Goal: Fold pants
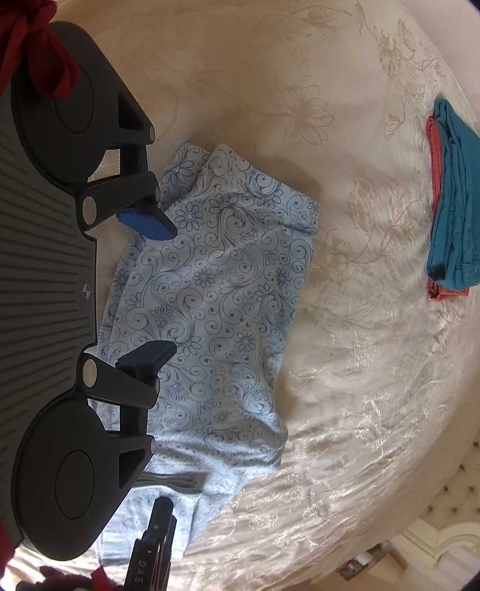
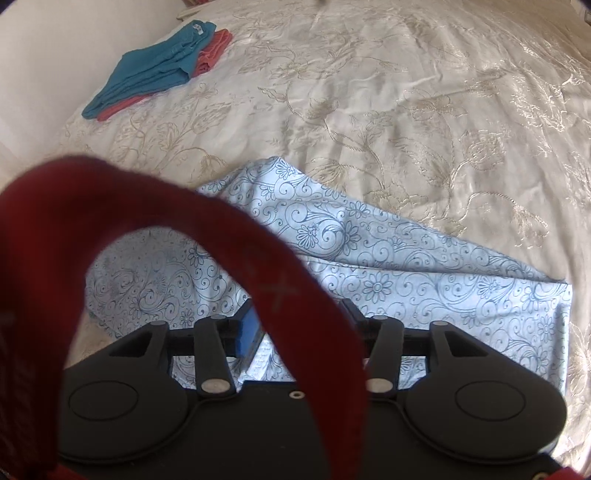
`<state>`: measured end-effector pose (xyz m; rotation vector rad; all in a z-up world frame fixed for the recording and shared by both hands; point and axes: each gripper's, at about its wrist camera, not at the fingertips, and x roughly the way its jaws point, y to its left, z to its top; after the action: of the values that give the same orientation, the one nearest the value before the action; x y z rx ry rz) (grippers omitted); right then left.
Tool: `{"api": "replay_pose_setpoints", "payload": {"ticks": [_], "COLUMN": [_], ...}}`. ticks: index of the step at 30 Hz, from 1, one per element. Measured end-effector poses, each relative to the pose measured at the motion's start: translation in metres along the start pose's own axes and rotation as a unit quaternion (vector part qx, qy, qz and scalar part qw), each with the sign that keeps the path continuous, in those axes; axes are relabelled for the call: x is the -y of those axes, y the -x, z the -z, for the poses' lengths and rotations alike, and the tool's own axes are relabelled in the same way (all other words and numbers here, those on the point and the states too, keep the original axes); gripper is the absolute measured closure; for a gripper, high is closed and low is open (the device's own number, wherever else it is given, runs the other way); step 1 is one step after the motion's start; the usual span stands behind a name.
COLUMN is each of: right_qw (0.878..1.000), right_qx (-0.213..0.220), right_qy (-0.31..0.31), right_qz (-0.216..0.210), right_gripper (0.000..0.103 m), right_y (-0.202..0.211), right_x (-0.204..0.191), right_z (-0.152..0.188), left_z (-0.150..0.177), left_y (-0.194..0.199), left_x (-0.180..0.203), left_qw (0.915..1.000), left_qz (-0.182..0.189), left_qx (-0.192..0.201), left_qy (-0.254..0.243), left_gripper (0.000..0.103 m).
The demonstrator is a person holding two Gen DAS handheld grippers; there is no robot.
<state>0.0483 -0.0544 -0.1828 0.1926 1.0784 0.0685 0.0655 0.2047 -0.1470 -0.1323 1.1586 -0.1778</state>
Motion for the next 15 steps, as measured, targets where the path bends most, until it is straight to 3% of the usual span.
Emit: {"api": "replay_pose_setpoints", "payload": {"ticks": [5,10,15], "right_qw": [0.999,0.992,0.994], "right_qx": [-0.018,-0.005,0.002], "right_qy": [0.009,0.075,0.047], "right_qz": [0.028,0.097,0.103], "right_gripper": [0.042,0.042,0.045], "right_y": [-0.022,-0.031,-0.02], "right_x": [-0.028,-0.053,-0.041], "right_z": [0.008,0.024,0.03], "left_z": [0.0,-0.001,-0.002], "left_y": [-0.004,-0.008,-0.011], "left_x": [0.0,-0.001,-0.002], "left_qw": [0.9996,0.9986,0.9977], "left_qz": [0.016,0.03,0.038], "left_qx": [-0.012,-0.023,-0.029], "left_qy": [-0.018,-0.038,-0.047], "left_gripper": [0.045,0.045,0.045]}}
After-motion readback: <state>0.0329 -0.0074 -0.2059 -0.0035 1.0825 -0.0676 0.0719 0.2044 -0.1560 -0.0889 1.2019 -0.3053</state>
